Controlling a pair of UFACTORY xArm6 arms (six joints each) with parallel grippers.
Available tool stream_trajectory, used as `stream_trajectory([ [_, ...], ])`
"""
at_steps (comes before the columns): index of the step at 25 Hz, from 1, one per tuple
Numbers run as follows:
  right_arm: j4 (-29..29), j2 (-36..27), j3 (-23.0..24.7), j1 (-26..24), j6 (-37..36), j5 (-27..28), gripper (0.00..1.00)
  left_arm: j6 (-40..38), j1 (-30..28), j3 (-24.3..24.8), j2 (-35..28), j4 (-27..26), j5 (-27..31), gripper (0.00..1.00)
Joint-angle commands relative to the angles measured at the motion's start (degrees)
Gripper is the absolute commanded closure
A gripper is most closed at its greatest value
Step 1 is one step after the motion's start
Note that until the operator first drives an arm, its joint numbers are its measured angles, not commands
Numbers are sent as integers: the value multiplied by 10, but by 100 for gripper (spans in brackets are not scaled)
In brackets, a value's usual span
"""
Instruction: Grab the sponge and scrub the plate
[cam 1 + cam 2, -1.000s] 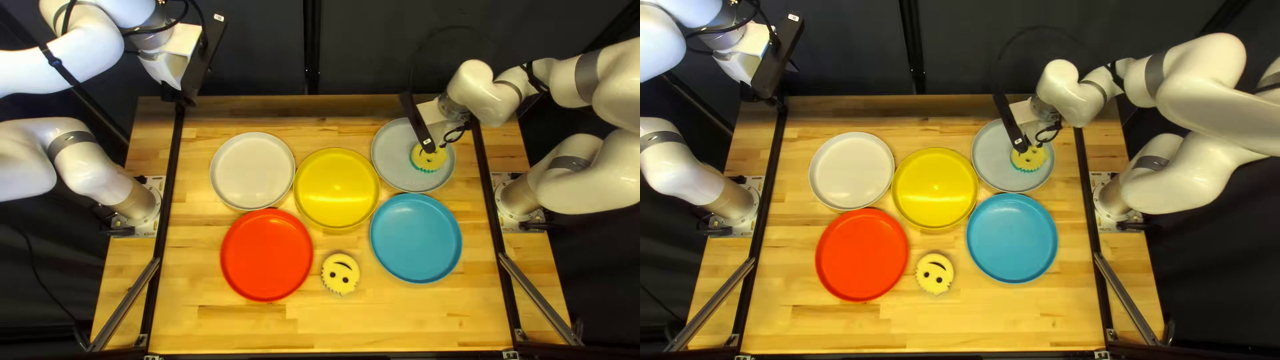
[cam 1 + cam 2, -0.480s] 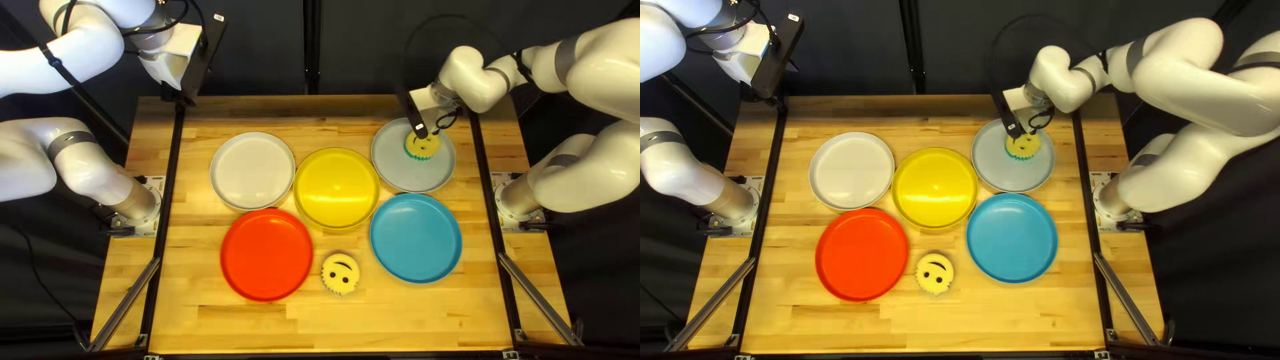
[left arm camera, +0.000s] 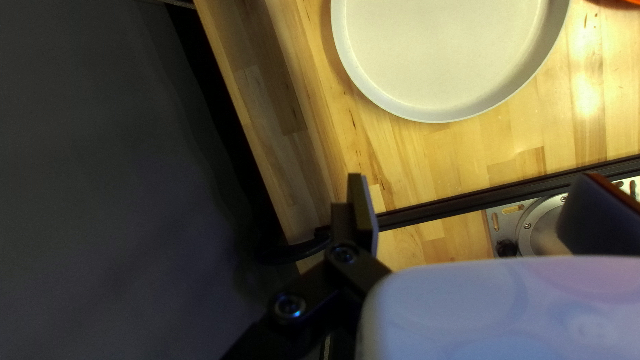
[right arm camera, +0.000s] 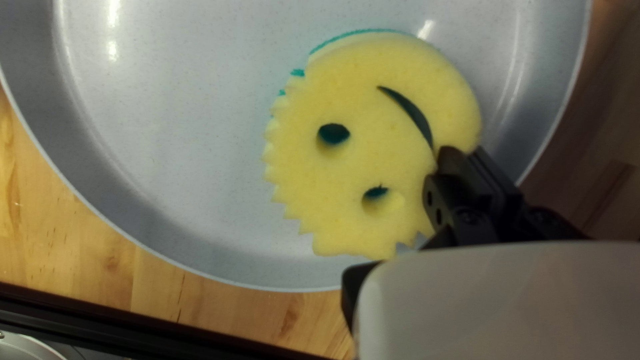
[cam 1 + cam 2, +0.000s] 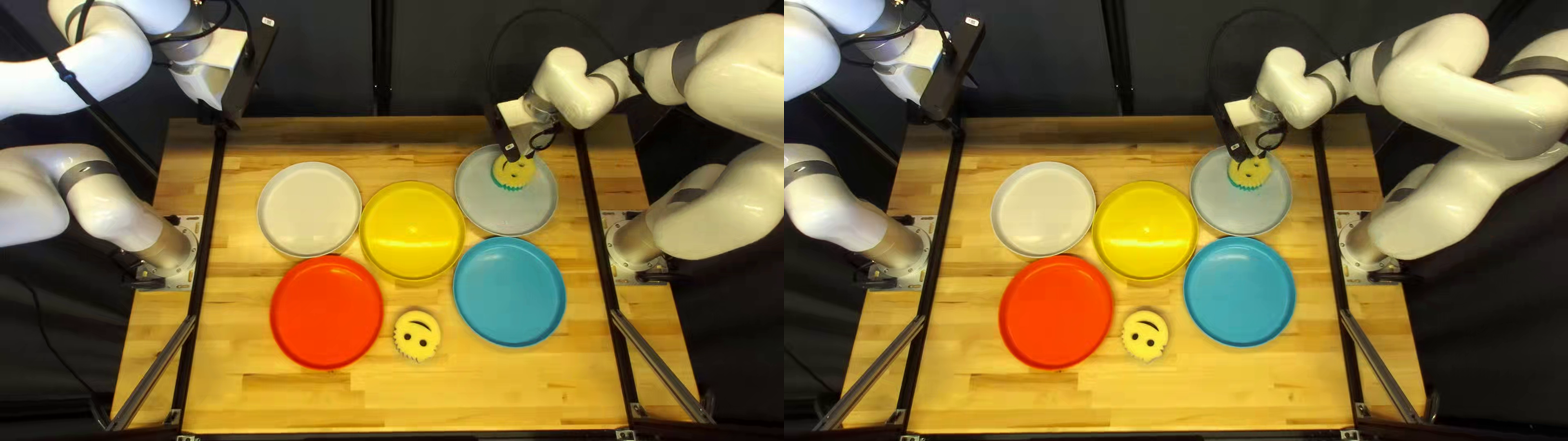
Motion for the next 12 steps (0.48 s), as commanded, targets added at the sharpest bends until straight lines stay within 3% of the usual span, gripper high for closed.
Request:
stream_trajectory([
  [1, 7, 22, -21, 17, 2, -6, 100, 0, 0, 0, 0, 0, 0, 0],
  [7, 12, 37, -46, 53, 17, -10, 100, 0, 0, 0, 0, 0, 0, 0],
  [12, 11, 18, -26, 47, 8, -13, 100, 0, 0, 0, 0, 0, 0, 0],
])
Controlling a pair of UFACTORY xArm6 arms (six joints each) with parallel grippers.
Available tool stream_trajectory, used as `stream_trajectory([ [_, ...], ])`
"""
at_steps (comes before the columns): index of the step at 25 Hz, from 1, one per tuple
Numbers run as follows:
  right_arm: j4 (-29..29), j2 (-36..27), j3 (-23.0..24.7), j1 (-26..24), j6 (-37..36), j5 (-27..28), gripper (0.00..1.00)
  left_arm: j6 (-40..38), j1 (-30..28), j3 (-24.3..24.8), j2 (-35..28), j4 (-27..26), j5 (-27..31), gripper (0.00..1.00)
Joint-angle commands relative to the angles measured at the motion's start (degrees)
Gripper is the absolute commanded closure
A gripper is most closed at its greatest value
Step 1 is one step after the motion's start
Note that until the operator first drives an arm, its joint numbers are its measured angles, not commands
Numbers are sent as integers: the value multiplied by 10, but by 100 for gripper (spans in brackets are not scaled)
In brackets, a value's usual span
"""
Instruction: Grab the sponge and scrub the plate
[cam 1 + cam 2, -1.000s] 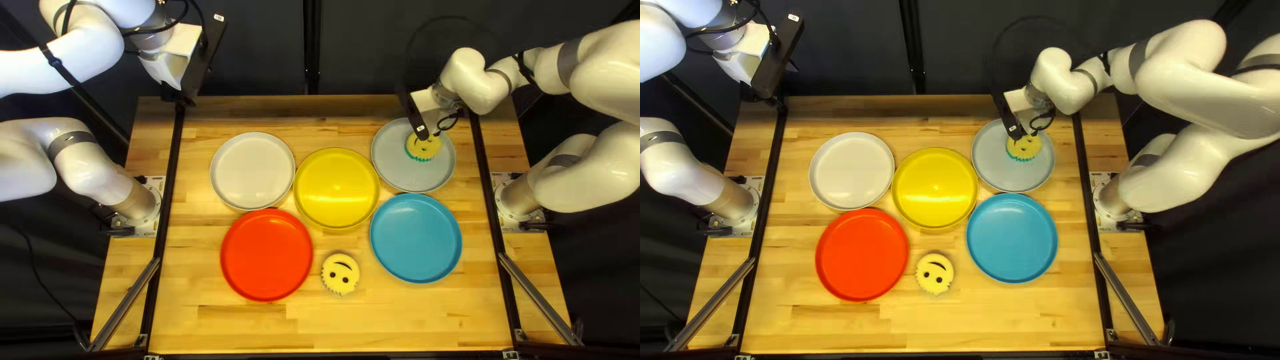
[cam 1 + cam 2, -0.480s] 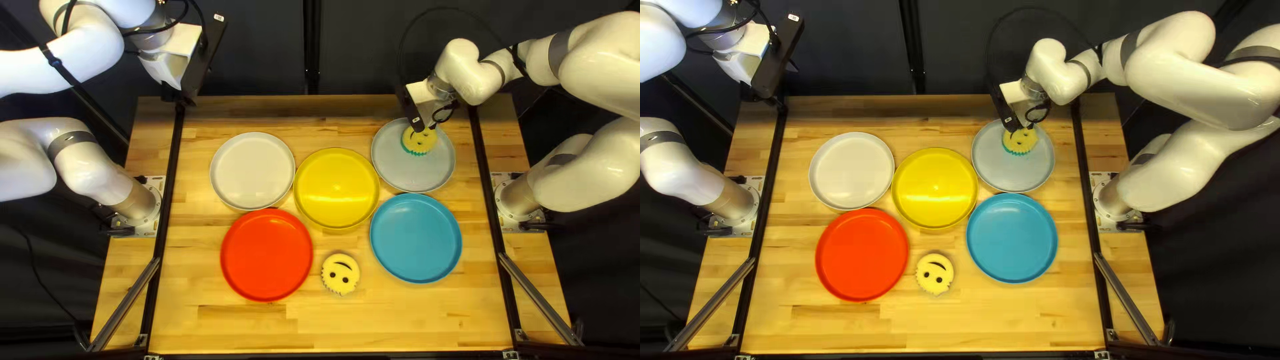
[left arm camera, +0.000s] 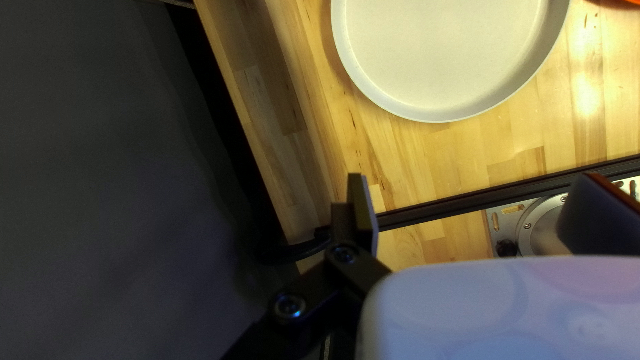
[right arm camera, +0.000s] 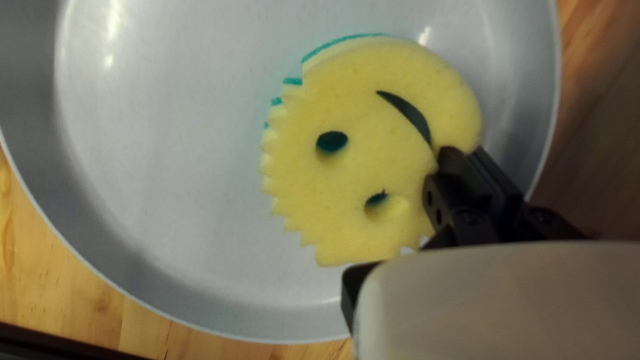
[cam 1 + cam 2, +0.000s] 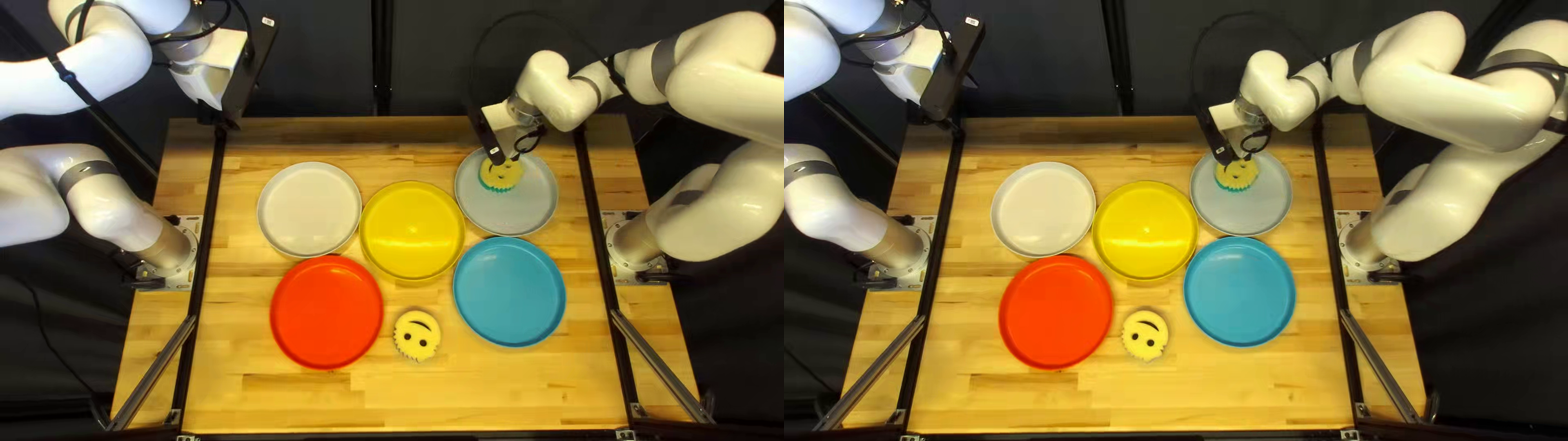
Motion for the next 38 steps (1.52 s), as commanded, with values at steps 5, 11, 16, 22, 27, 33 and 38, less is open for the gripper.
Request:
stream_trajectory([
  [5, -5, -47, 53, -32, -20, -1, 100, 0, 0, 0, 0, 0, 0, 0],
  [11, -19, -82, 92, -51, -17, 6, 100, 0, 0, 0, 0, 0, 0, 0],
  [16, -33, -112, 116, -53, 2, 16, 100, 0, 0, 0, 0, 0, 0, 0],
  [22, -31, -103, 100, 2, 45, 4, 100, 0, 0, 0, 0, 0, 0, 0],
  [27, -21, -64, 63, 37, 55, -12, 100, 0, 0, 0, 0, 0, 0, 0],
  [33, -6, -13, 20, 71, 51, -32, 100, 0, 0, 0, 0, 0, 0, 0],
  [38, 0, -28, 41, 65, 34, -37, 100, 0, 0, 0, 0, 0, 0, 0],
])
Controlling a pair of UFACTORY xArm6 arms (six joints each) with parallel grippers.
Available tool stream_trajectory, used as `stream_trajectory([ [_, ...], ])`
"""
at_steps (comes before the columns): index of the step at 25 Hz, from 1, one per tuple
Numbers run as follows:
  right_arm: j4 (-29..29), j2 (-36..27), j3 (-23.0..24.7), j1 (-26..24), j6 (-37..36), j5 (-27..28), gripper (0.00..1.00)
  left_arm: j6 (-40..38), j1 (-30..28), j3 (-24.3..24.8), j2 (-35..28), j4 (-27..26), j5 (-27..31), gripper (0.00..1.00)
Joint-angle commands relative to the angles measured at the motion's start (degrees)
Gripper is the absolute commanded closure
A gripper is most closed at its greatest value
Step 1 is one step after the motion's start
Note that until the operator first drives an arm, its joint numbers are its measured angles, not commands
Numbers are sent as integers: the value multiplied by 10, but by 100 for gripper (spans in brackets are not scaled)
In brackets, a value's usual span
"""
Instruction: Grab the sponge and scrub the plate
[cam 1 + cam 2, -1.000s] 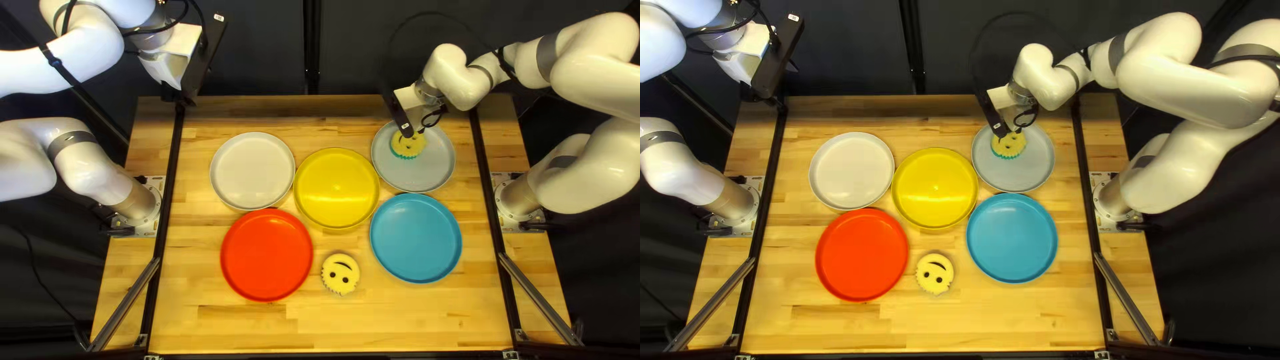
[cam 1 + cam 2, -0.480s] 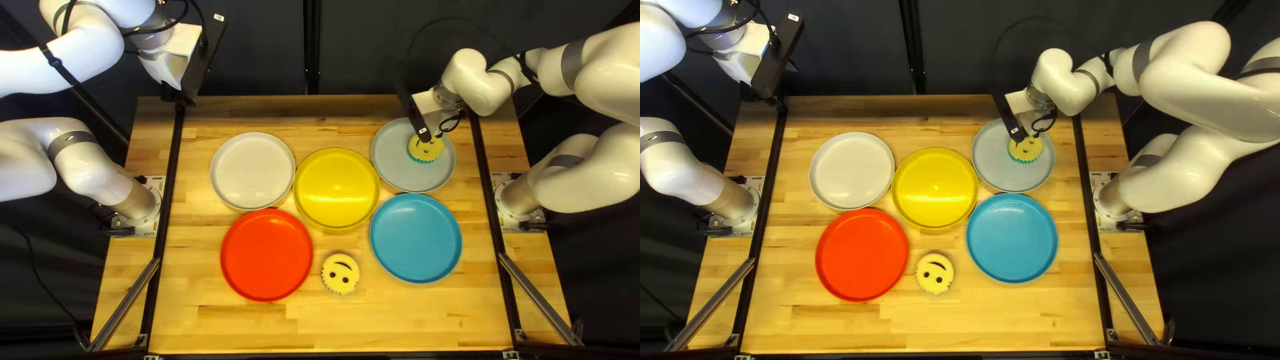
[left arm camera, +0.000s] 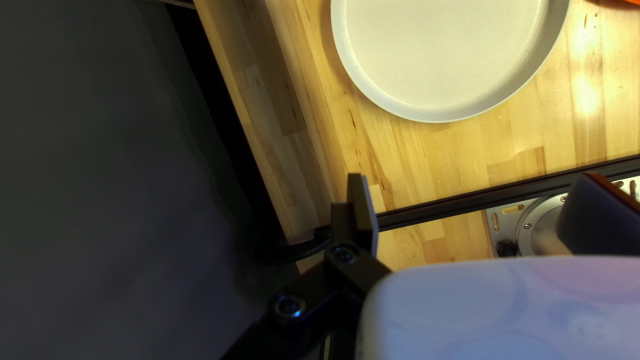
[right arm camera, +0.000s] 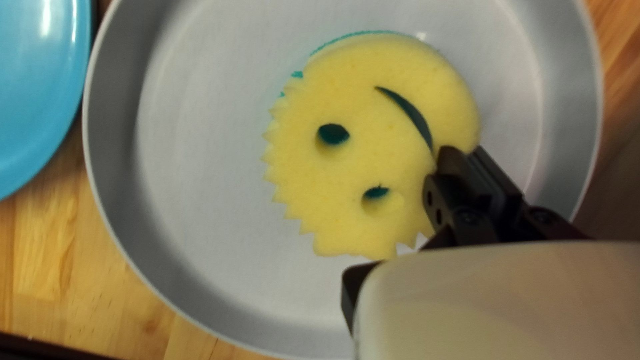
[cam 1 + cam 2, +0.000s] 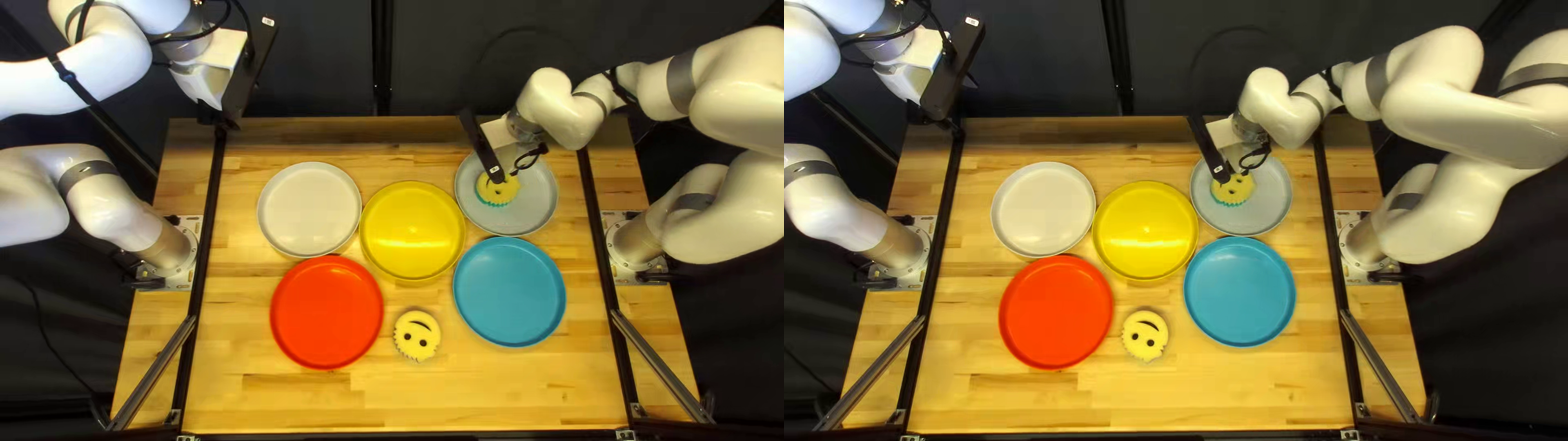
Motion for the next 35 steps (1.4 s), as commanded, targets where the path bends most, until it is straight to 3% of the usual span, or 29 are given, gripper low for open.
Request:
stream_trajectory([
  [1, 3, -20, 23, -8, -12, -1, 100, 0, 0, 0, 0, 0, 0, 0],
  [12, -41, -119, 114, -47, 11, 34, 100, 0, 0, 0, 0, 0, 0, 0],
  [17, -56, -139, 128, -57, 24, 50, 100, 0, 0, 0, 0, 0, 0, 0],
  [23, -52, -107, 99, -31, 42, 37, 100, 0, 0, 0, 0, 0, 0, 0],
  [32, -33, -10, -2, 10, 39, 22, 100, 0, 0, 0, 0, 0, 0, 0],
  [35, -31, -10, 3, 20, 39, 15, 100, 0, 0, 0, 0, 0, 0, 0],
])
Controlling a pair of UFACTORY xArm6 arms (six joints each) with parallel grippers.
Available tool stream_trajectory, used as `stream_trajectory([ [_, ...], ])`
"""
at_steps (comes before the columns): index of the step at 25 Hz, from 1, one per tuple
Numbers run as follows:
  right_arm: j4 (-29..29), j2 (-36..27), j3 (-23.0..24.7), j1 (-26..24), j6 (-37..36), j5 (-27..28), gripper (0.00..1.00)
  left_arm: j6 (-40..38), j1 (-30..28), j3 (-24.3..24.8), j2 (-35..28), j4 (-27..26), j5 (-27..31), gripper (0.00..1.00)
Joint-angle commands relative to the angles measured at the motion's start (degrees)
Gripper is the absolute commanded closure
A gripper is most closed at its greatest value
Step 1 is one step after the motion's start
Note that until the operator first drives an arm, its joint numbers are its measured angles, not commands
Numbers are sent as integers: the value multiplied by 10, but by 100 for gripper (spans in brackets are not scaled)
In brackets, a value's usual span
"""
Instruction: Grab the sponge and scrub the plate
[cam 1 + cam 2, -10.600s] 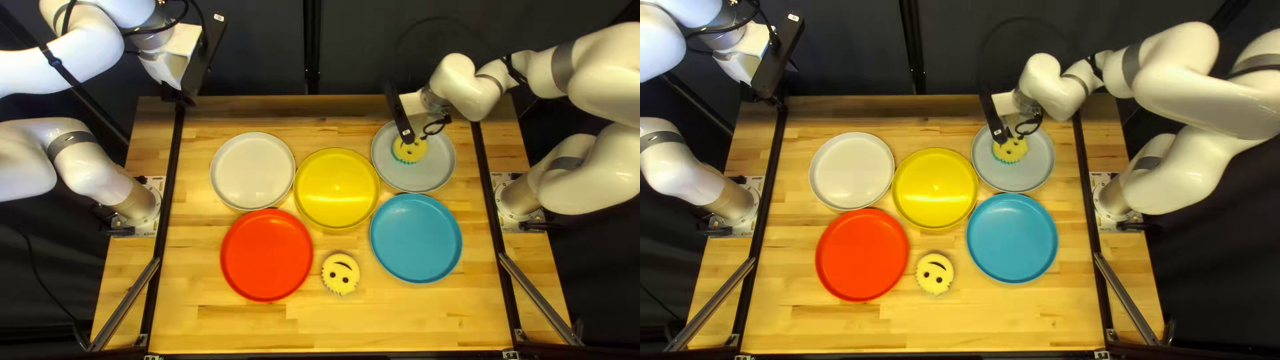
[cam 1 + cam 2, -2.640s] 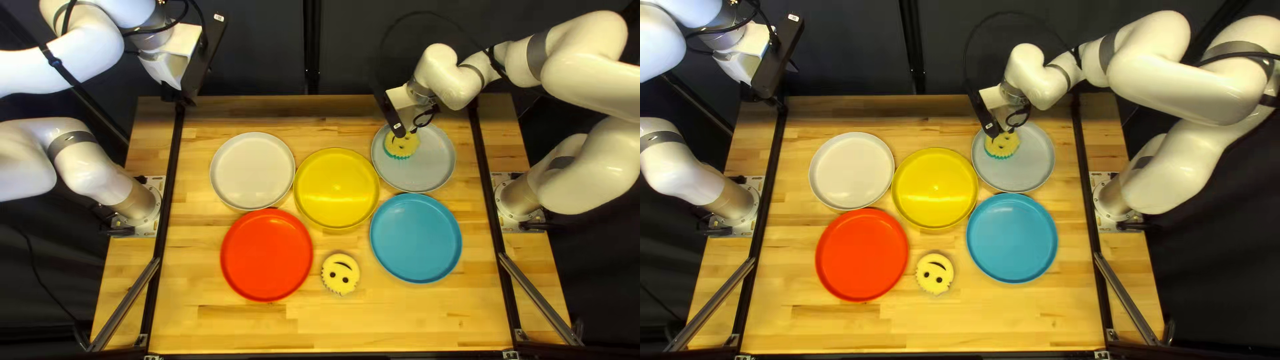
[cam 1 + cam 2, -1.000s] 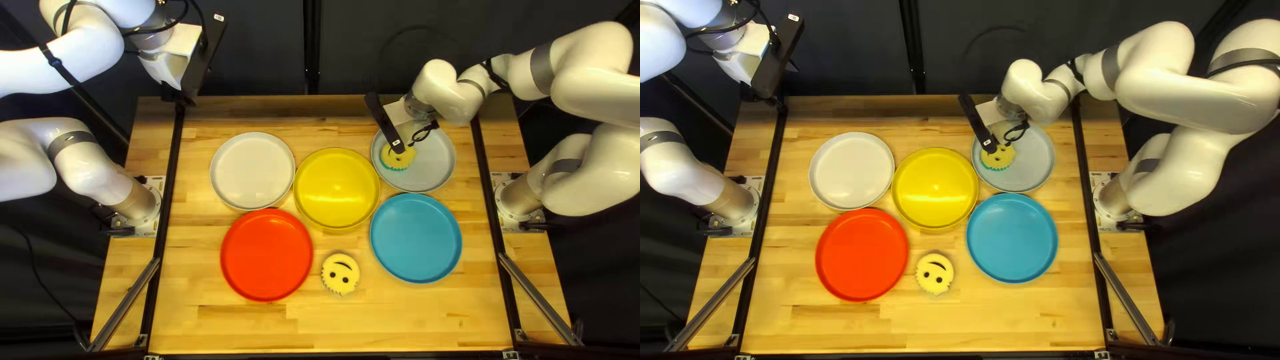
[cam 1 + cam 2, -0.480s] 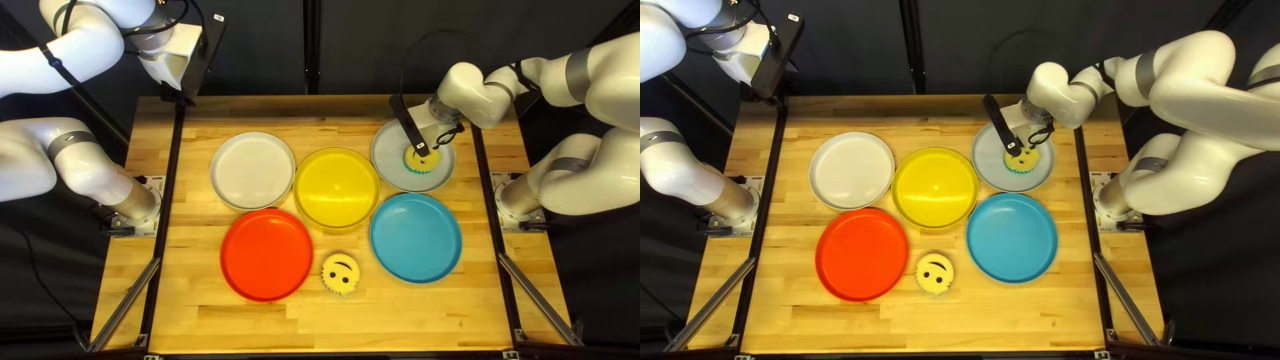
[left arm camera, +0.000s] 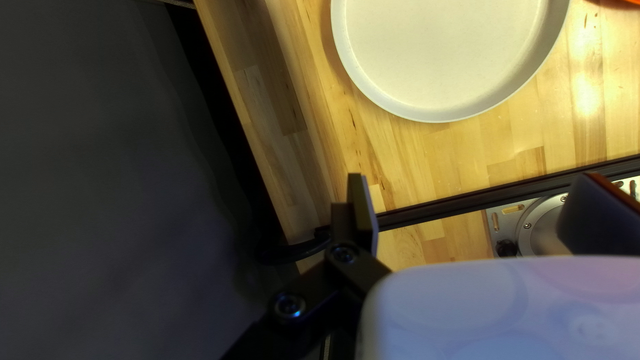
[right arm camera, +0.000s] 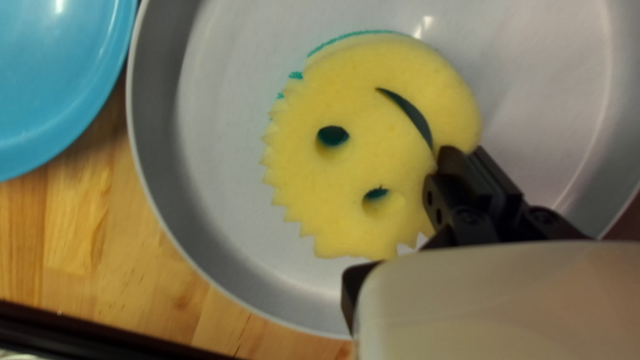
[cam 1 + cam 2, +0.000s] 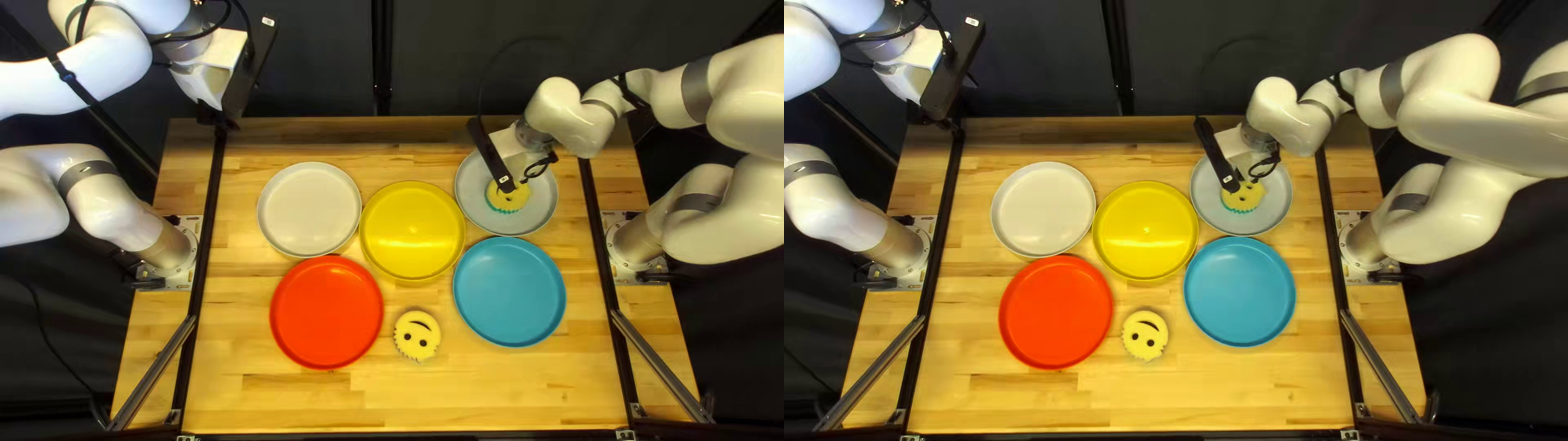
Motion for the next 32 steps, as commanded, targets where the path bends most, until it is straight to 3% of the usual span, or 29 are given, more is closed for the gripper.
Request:
stream_trajectory([
  [1, 4, 3, 3, 14, 0, -9, 100, 0, 0, 0, 0, 0, 0, 0],
  [9, -13, -51, 75, 23, 20, -21, 100, 0, 0, 0, 0, 0, 0, 0],
  [14, -32, -117, 127, -13, 18, 5, 100, 0, 0, 0, 0, 0, 0, 0],
  [20, -49, -162, 152, -48, 19, 36, 100, 0, 0, 0, 0, 0, 0, 0],
  [23, -51, -160, 147, -45, 29, 41, 100, 0, 0, 0, 0, 0, 0, 0],
  [32, -47, -70, 79, 3, 56, 8, 100, 0, 0, 0, 0, 0, 0, 0],
])
